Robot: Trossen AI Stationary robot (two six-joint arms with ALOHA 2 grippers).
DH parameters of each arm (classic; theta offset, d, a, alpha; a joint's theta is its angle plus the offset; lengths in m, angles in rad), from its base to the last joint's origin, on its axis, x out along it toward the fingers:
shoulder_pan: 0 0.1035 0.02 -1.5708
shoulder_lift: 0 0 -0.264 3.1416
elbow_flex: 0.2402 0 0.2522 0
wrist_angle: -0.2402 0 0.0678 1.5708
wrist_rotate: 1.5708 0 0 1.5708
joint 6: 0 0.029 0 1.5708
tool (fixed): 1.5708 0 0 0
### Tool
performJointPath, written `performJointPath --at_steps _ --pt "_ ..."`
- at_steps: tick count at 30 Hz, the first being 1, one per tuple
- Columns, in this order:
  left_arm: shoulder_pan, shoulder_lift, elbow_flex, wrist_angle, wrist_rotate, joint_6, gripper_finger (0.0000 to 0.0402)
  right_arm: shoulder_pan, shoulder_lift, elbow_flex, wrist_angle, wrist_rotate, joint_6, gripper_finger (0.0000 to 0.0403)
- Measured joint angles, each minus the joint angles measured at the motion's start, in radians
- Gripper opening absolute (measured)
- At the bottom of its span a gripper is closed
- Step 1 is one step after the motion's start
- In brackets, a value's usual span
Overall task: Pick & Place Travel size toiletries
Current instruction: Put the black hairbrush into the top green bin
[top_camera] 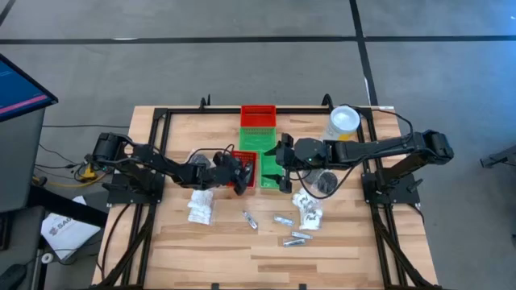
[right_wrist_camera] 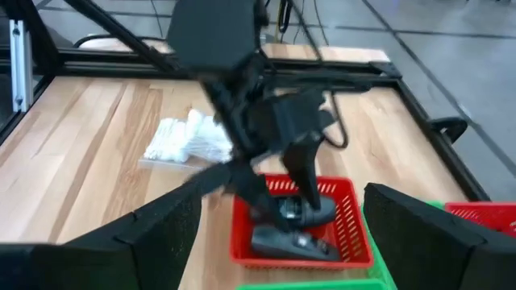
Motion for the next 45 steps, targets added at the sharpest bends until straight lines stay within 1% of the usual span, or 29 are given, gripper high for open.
performJointPath --at_steps 2,6,9,13,14,17,22,34,45 --pt "0.000 -0.029 0.002 -0.026 0.037 0.038 0.0206 0.010 0.000 0.000 -0.024 -0.001 0.002 0.0331" --pt "0.000 -0.136 0.000 -0.185 0.037 0.035 0.0196 0.031 0.000 0.000 -0.050 -0.003 0.024 0.0330" --pt "0.000 -0.230 0.001 -0.332 -0.005 0.015 0.0187 0.045 0.000 0.000 -0.052 -0.003 0.028 0.0329" --pt "0.000 -0.343 0.002 -0.536 -0.027 -0.016 0.0173 0.059 0.000 0.000 -0.052 -0.003 0.028 0.0329" --pt "0.000 -0.360 0.001 -0.595 -0.030 -0.022 0.0170 0.060 0.001 0.000 -0.051 -0.003 0.028 0.0329" --pt "0.000 -0.382 0.000 -0.705 -0.060 -0.047 0.0160 0.065 0.001 0.000 -0.048 -0.003 0.028 0.0330" --pt "0.015 -0.355 0.000 -0.736 -0.066 -0.069 0.0149 0.065 0.001 0.000 -0.046 -0.002 0.029 0.0329" --pt "0.073 -0.173 0.000 -0.752 -0.036 -0.066 0.0145 0.065 0.001 0.000 -0.055 -0.002 0.039 0.0329" --pt "0.074 -0.065 0.000 -0.749 -0.035 -0.064 0.0145 0.065 0.001 0.000 -0.052 -0.002 0.036 0.0329"
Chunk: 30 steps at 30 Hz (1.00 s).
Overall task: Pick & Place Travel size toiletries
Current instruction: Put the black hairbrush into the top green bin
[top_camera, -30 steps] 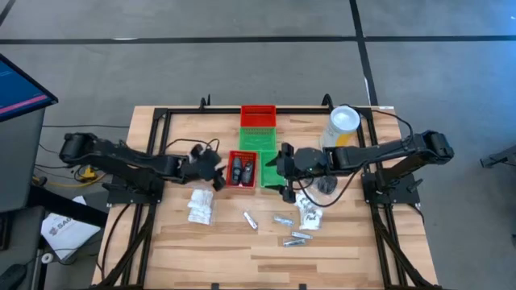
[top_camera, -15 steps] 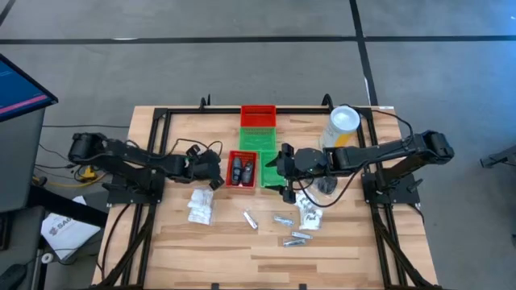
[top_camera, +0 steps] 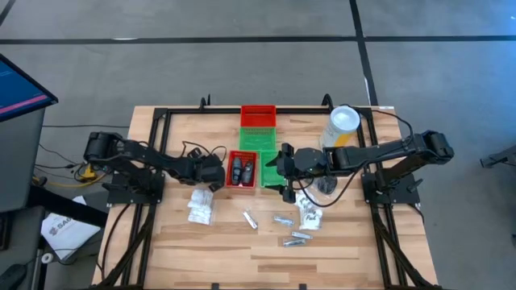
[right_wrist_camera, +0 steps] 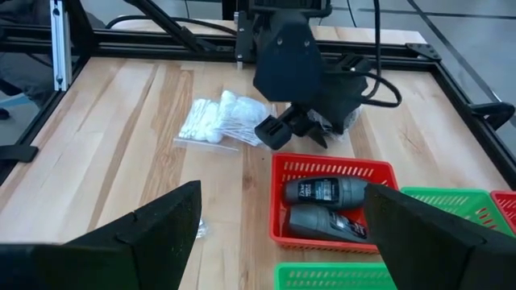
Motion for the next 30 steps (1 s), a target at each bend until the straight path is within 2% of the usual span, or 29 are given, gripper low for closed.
performJointPath --at_steps 6,8,12,16,23,30 --pt "0.000 0.016 0.000 -0.001 0.015 -0.032 0.0131 0.000 0.000 0.000 0.000 0.000 -0.001 0.0328" --pt "0.001 0.011 0.000 -0.002 0.016 -0.041 0.0103 0.000 0.000 0.000 0.000 0.000 -0.001 0.0328" --pt "0.021 0.011 0.000 -0.009 0.066 -0.024 0.0015 0.000 0.000 0.000 0.001 0.000 0.002 0.0328" --pt "0.026 0.011 0.000 -0.010 0.060 -0.002 0.0002 0.000 0.000 0.000 0.001 0.000 0.002 0.0328" --pt "0.022 -0.026 0.020 -0.022 0.061 0.021 0.0000 -0.003 0.000 0.000 0.004 0.000 -0.001 0.0328" --pt "0.022 -0.157 0.039 -0.067 0.027 0.027 0.0000 -0.003 0.001 0.000 0.004 0.000 -0.008 0.0328"
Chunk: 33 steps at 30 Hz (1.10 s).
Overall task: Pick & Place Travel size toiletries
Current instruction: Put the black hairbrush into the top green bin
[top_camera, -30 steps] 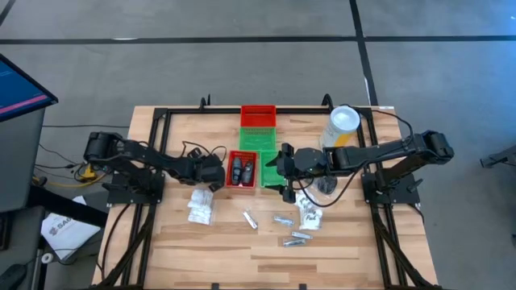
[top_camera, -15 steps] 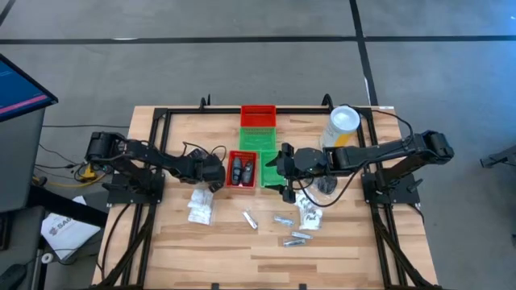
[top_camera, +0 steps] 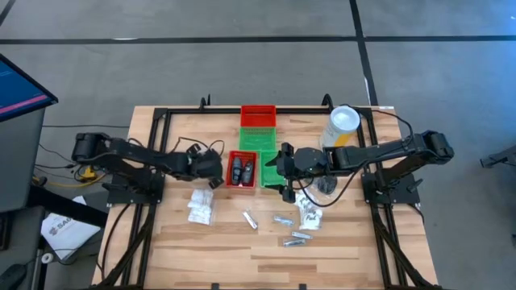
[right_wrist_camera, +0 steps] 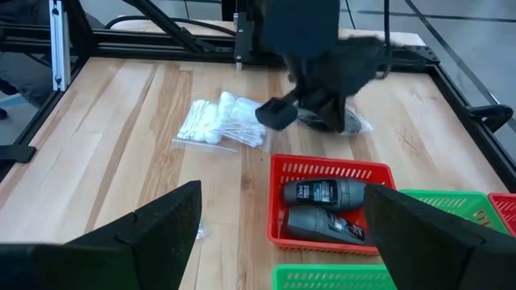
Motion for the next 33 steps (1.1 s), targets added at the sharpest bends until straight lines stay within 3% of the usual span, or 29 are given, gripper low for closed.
performJointPath --at_steps 16,25,33 --pt "-0.075 -0.316 0.010 0.052 0.015 -0.001 0.0000 -0.006 0.006 0.000 -0.018 0.000 -0.009 0.0328" --pt "-0.083 -0.302 0.113 0.066 0.018 0.085 0.0000 -0.014 0.025 -0.005 -0.031 -0.001 -0.004 0.0328" --pt "-0.108 -0.247 0.197 0.161 0.112 0.181 0.0000 -0.026 0.051 -0.001 0.057 -0.001 -0.039 0.0328"
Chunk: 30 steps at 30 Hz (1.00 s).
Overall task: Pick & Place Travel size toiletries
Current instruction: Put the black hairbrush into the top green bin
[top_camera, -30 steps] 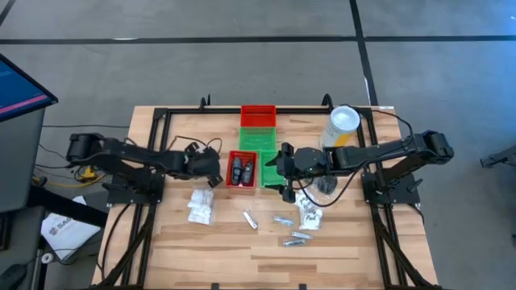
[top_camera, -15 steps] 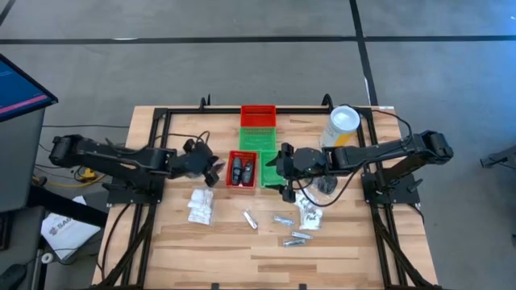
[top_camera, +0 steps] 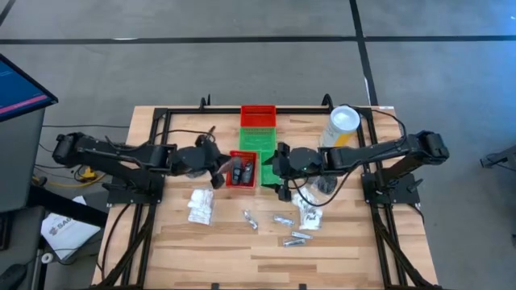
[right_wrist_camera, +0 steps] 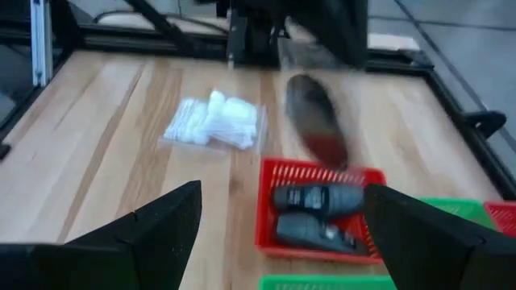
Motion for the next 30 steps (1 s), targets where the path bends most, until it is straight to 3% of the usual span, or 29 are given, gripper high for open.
performJointPath --at_steps 17,30 --pt "-0.021 0.097 0.013 0.251 0.145 0.081 0.0000 -0.028 0.102 -0.004 0.216 -0.004 -0.051 0.0324" --pt "-0.023 0.108 0.013 0.310 0.185 0.108 0.0000 -0.034 0.153 -0.002 0.298 -0.005 -0.051 0.0243"
